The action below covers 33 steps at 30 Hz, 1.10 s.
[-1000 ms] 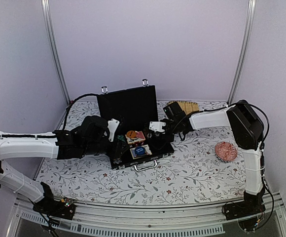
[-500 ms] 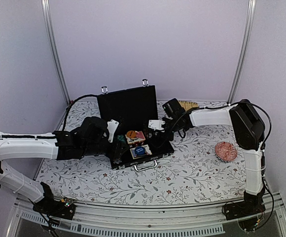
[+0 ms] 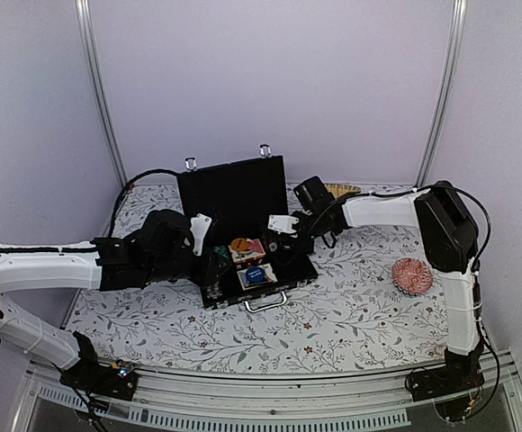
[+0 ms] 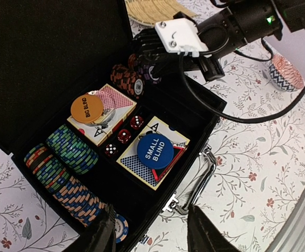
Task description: Pack up texas hold em set
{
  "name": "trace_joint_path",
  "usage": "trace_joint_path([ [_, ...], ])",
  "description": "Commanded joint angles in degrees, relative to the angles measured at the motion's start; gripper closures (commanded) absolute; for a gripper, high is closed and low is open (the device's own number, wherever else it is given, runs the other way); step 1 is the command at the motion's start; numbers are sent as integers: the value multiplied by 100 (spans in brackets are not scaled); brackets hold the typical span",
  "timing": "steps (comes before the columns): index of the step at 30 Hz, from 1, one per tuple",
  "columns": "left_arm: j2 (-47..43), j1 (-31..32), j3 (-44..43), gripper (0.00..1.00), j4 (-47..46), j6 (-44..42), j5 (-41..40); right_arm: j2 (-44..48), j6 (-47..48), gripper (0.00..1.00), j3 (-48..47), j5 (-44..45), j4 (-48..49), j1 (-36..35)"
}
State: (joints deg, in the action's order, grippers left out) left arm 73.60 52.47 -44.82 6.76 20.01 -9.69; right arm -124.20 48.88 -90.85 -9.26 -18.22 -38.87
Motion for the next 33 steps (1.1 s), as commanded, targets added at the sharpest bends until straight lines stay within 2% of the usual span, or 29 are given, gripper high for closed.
trace_joint_path([
  [1, -106, -87, 86, 53, -92, 20, -34, -325, 4, 95, -259, 92, -278, 33],
  [21, -28, -163, 86, 53, -111, -7, 75, -862, -98, 95, -922, 489, -552, 60],
  [27, -140, -186, 30, 53, -29, -59, 34, -468, -57, 94, -651, 43, -711, 64],
  [33, -205, -406, -551, 52, 237, -282, -155, 244, 15, 92, -289, -275, -1197, 60],
])
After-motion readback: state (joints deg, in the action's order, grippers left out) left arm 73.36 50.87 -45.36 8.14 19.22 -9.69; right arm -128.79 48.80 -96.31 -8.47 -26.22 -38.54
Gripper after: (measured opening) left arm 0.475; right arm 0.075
